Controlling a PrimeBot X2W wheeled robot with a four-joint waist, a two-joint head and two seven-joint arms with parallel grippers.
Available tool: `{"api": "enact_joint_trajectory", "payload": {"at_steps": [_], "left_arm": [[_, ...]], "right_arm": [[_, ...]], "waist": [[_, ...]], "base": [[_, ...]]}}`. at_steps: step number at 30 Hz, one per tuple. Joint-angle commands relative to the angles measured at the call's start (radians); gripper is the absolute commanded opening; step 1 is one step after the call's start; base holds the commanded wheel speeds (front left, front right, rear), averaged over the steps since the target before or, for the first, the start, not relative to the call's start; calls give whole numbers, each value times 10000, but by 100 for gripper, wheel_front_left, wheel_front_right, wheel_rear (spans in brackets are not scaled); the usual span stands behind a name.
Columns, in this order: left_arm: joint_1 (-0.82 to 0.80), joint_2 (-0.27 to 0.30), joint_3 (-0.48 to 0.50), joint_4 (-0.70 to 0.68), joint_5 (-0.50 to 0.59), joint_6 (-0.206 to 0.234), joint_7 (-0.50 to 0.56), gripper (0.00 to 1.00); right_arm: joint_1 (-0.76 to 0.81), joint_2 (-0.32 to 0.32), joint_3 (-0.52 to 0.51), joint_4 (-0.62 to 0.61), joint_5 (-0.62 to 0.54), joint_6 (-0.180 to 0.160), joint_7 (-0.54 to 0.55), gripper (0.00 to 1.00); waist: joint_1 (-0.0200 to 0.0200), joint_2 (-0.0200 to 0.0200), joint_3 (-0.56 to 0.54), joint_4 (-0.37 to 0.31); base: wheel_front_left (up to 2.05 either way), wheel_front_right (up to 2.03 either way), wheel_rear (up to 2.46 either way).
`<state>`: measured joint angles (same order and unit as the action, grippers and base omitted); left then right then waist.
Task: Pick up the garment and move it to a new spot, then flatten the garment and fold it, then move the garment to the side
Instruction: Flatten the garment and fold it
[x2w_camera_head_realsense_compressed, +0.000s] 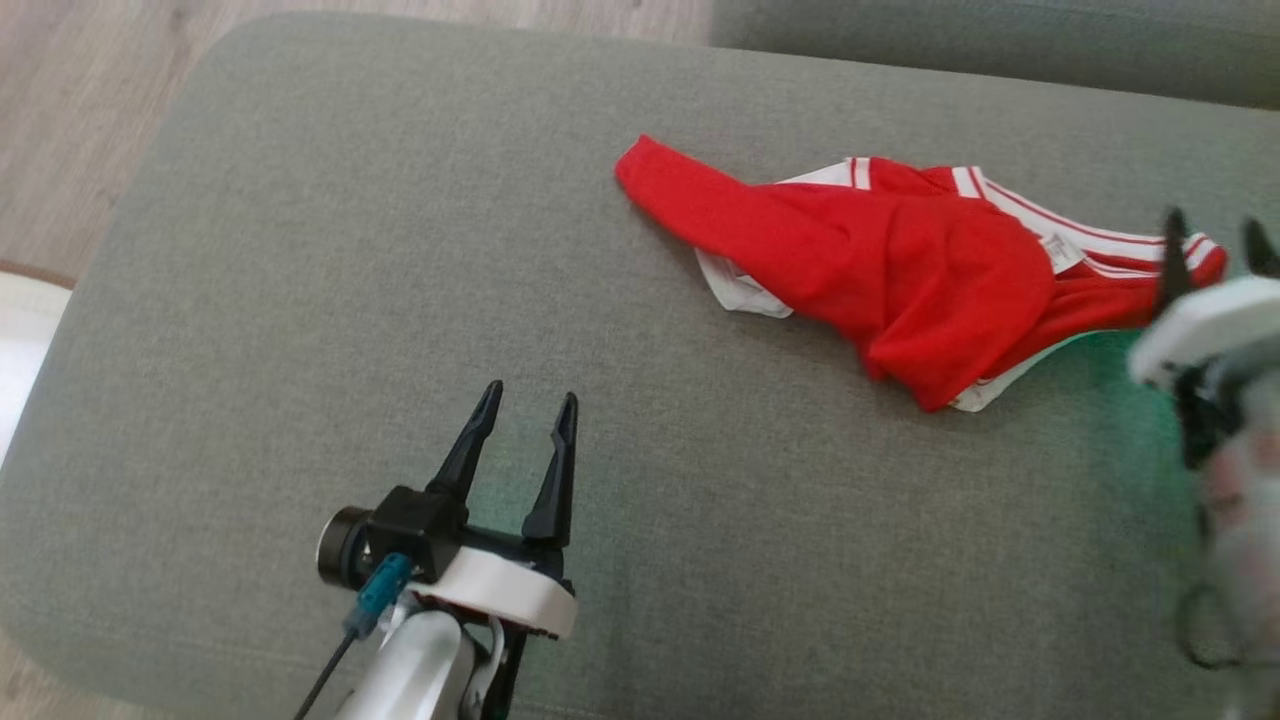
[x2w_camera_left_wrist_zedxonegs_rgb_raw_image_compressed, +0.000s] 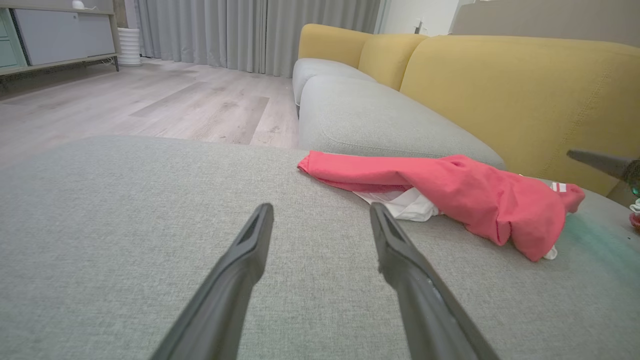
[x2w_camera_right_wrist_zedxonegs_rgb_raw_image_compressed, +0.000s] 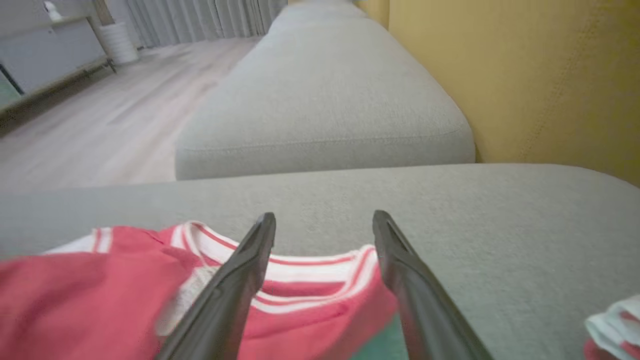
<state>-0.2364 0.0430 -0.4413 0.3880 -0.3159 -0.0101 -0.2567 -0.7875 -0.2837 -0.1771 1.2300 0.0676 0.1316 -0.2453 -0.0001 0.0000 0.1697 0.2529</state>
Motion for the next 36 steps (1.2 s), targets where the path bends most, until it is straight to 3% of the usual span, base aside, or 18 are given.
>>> {"api": "enact_joint_trajectory", "payload": {"at_steps": [1,5,9,20,36], "left_arm": [[-12,72,460,-204,93,-45,-51,100],[128,72,533,-136,164,-97,-51,100],[96,72,493,-48,146,-152,-51,100],[41,72,454,-149,101,-90,-51,100],[103,72,419,-134,105,-121,-51,100]], "right_arm": [[50,392,90,-740,-86,-9,-149,100],[746,1543,315,-1666,181,-9,-159,100],[922,1921,1013,-1376,750,-9,-54,100],[679,1799,2008,-1148,1912,-9,-61,100],[941,1758,3198,-2091,3273,-9,-159,100]], "waist": [[1,0,-78,-57],[1,0,-113,-59],[1,0,4,36],[1,0,269,289],[1,0,89,187]], "base": [[0,0,0],[0,0,0],[0,0,0],[0,0,0],[0,0,0]]}}
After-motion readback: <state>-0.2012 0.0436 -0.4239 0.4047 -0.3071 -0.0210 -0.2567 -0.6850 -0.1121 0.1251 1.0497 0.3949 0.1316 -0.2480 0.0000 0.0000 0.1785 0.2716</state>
